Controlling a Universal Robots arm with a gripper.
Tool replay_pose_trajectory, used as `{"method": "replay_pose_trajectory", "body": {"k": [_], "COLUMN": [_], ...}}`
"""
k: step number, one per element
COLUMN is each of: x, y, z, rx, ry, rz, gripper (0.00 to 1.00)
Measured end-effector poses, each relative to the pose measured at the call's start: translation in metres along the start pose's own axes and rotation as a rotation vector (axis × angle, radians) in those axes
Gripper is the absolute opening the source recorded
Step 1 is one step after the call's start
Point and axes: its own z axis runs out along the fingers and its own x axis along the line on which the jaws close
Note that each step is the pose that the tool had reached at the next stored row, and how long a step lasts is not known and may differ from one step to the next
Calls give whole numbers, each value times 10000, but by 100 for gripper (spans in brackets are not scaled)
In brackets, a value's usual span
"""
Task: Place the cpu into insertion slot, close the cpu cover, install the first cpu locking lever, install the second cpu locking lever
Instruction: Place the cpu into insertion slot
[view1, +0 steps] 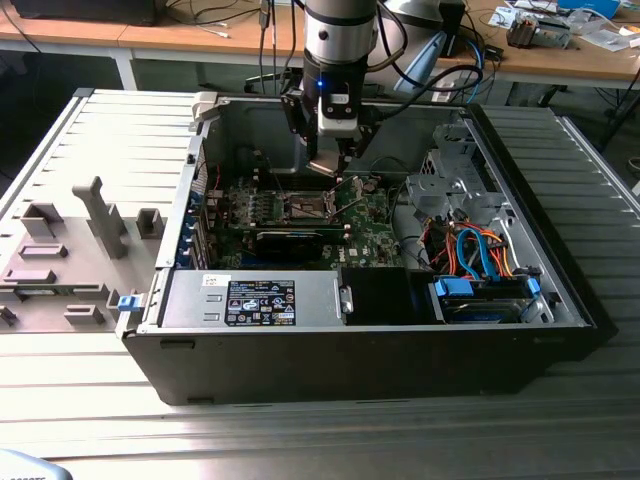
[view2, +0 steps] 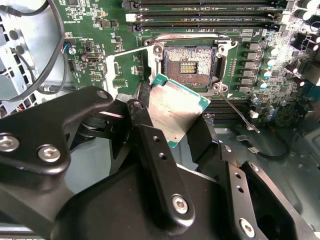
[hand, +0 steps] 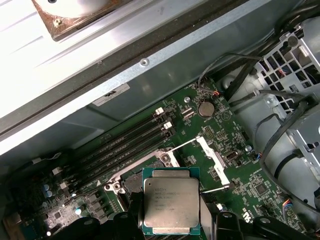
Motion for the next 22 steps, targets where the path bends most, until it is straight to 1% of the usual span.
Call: {"method": "replay_pose_trajectory", "body": {"k": [22], "x": [0], "y": [-1], "z": [10], "rx": [-3], "ry": [-16], "rz": [183], "gripper": [54]}}
